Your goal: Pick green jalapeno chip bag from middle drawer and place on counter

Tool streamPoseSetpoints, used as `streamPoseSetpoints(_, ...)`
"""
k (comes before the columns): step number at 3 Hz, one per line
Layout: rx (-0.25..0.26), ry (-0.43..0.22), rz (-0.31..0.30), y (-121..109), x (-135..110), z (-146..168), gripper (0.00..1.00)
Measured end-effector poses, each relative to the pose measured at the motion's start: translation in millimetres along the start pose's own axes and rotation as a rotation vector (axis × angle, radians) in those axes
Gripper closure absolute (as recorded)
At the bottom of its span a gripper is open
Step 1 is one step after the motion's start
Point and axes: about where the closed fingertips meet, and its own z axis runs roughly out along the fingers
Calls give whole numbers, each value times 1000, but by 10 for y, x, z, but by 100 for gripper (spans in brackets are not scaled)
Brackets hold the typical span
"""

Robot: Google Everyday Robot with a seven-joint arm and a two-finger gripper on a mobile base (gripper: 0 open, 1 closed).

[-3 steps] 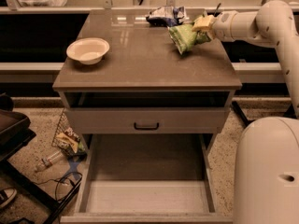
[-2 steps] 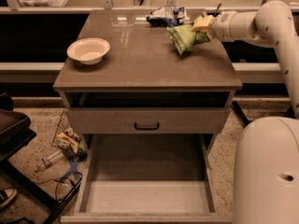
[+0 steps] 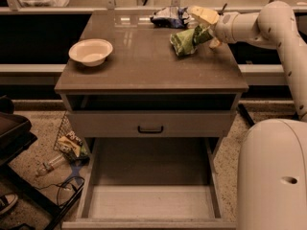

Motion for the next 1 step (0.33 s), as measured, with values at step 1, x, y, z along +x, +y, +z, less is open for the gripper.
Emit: streamPoseSetpoints(1, 0, 0, 0, 0, 1, 1, 0)
